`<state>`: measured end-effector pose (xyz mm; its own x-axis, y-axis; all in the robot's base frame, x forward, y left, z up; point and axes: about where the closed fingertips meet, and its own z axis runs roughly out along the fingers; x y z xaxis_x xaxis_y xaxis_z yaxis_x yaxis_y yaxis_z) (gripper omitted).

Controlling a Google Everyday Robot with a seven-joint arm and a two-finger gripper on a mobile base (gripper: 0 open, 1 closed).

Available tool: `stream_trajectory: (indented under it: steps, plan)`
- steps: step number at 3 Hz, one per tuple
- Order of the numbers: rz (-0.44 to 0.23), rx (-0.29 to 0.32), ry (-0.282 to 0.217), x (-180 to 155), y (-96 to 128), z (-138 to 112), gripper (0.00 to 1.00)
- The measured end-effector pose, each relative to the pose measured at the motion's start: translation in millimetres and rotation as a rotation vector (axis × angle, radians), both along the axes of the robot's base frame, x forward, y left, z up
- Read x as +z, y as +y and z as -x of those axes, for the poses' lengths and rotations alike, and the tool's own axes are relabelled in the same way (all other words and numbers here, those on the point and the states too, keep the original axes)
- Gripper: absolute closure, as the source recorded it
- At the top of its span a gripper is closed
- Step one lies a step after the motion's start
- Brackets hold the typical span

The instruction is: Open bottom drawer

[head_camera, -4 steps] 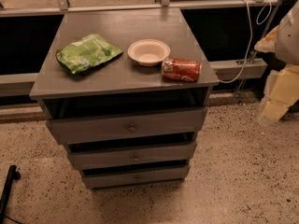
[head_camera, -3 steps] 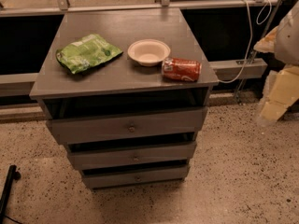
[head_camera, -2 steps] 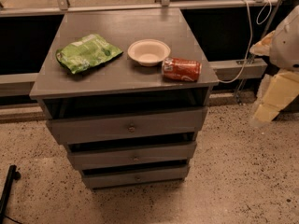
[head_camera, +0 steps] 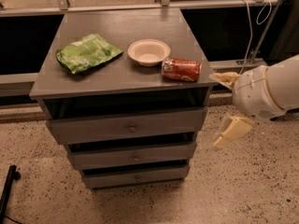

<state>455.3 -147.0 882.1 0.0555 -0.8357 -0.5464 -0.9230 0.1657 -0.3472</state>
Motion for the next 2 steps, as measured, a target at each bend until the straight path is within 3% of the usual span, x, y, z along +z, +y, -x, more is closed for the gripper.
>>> stream_trajectory:
  steps: [1,2]
  plan:
    - [0.031,0.011,-0.038,7,-3,-5,0.0]
    - [-0.025,0.049,0.031,-43,15,9,0.0]
